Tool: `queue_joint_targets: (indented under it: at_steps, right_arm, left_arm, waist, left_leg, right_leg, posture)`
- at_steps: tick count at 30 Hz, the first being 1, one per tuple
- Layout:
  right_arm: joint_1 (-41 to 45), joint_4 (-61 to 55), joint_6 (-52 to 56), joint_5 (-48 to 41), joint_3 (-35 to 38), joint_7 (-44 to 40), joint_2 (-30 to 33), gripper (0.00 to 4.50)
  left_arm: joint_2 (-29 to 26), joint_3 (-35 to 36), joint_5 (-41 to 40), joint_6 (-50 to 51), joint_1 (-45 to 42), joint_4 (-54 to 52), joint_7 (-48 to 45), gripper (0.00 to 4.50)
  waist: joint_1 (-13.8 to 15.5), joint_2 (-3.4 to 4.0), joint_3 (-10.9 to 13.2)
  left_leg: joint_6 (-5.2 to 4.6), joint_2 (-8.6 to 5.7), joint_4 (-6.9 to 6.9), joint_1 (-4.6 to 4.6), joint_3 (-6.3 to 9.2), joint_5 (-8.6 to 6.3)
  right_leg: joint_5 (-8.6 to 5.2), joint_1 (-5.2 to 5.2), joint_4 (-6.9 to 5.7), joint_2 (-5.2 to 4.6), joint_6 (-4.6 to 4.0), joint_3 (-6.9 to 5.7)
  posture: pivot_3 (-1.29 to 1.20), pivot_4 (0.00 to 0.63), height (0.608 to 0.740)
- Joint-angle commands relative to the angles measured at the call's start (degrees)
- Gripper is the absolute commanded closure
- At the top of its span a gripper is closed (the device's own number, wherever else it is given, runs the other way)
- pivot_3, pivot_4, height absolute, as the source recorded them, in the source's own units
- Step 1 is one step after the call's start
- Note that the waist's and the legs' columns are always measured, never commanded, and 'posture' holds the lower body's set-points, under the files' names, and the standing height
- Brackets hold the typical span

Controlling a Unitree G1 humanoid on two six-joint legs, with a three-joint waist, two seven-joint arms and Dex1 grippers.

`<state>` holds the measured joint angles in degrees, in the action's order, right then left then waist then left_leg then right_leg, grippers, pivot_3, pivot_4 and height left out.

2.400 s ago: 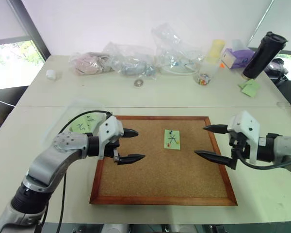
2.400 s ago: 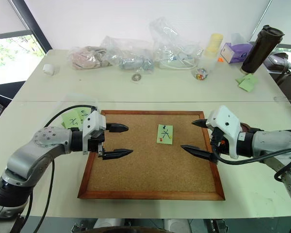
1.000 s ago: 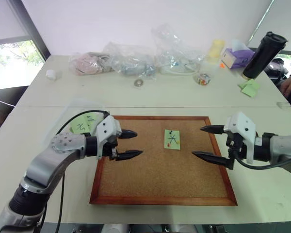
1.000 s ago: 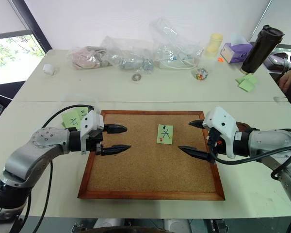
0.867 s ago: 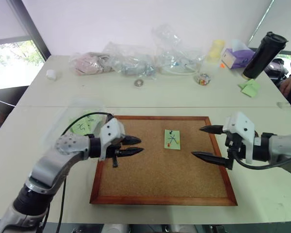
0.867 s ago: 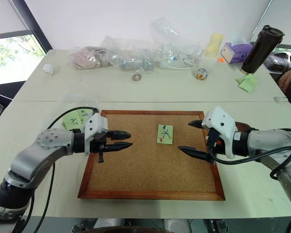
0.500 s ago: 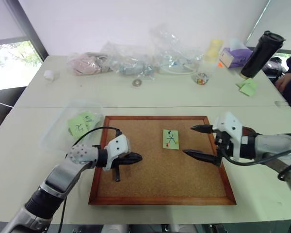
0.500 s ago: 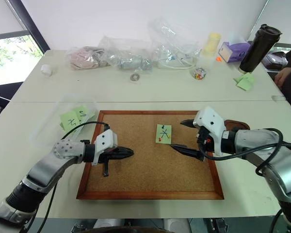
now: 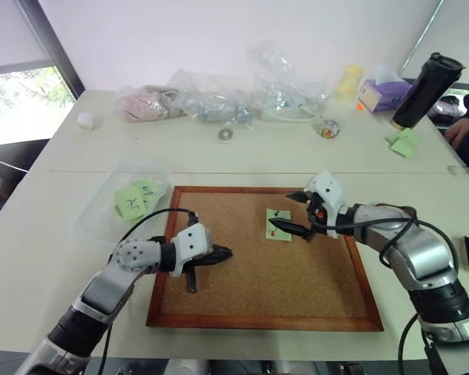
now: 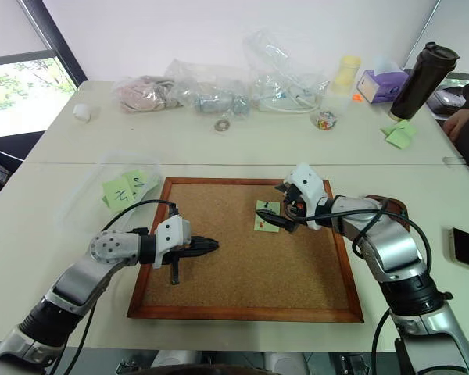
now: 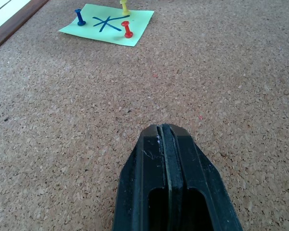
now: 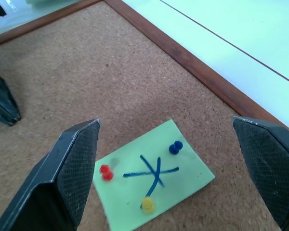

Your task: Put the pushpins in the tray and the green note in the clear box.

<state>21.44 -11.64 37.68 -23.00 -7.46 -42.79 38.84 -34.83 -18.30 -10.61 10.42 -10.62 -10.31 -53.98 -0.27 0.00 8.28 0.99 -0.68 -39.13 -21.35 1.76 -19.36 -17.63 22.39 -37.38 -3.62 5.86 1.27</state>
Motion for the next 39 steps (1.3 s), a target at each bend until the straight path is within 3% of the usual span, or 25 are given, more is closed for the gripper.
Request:
queue_joint_targets:
  at_steps: [1,12,21,22,39]
  right_arm:
    - [1.26,2.19,-2.83,2.27,-1.06,-1.29,-1.00,0.00]
    - [2.71,9.98,-6.69,6.15,-1.88,-2.95,-3.90,0.00]
    - [3.13,11.79,-8.09,7.68,-1.81,-3.75,-5.21,4.35]
    - [3.03,11.17,-8.14,7.85,-2.03,-3.97,-5.08,4.47]
    - [2.97,-3.31,0.64,2.05,7.54,-2.45,-1.22,4.47]
  left_arm:
    - [-0.39,-1.15,3.79,1.90,1.74,2.83,1.76,4.49]
    - [-0.70,-0.84,3.71,2.90,3.37,0.07,2.88,4.49]
    - [-0.92,-0.09,3.58,3.69,4.30,-0.91,3.69,4.50]
    - [-1.00,0.02,3.49,3.92,4.44,-1.02,3.73,4.50]
    - [-0.14,-1.85,3.92,3.95,3.36,1.72,1.85,4.50]
  waist:
    - [-0.03,0.01,-0.01]
    - [-0.30,0.02,-0.02]
    - [-0.41,0.03,-0.03]
    - [-0.41,0.03,-0.03]
    - [-0.33,0.08,-0.04]
  left_leg:
    - [-0.01,0.00,0.00,0.00,0.00,0.00]
    - [-0.05,0.00,0.01,0.00,0.00,-0.03]
    - [-0.05,0.00,0.00,0.01,0.00,-0.03]
    - [-0.06,0.00,0.00,0.02,0.00,-0.04]
    - [-0.10,0.00,0.05,-0.01,0.02,-0.06]
  right_leg:
    - [0.00,0.00,0.00,0.00,0.00,0.00]
    - [0.00,0.02,-0.02,0.00,0.00,0.00]
    - [0.00,0.01,-0.03,0.00,0.00,0.01]
    - [0.00,0.01,-0.03,0.00,0.00,0.01]
    - [0.00,0.06,-0.03,-0.03,0.00,0.00]
  posture:
    - [0.00,0.150,0.740]
    - [0.00,0.150,0.740]
    - [0.00,0.150,0.740]
    - [0.00,0.150,0.740]
    - [0.00,0.150,0.740]
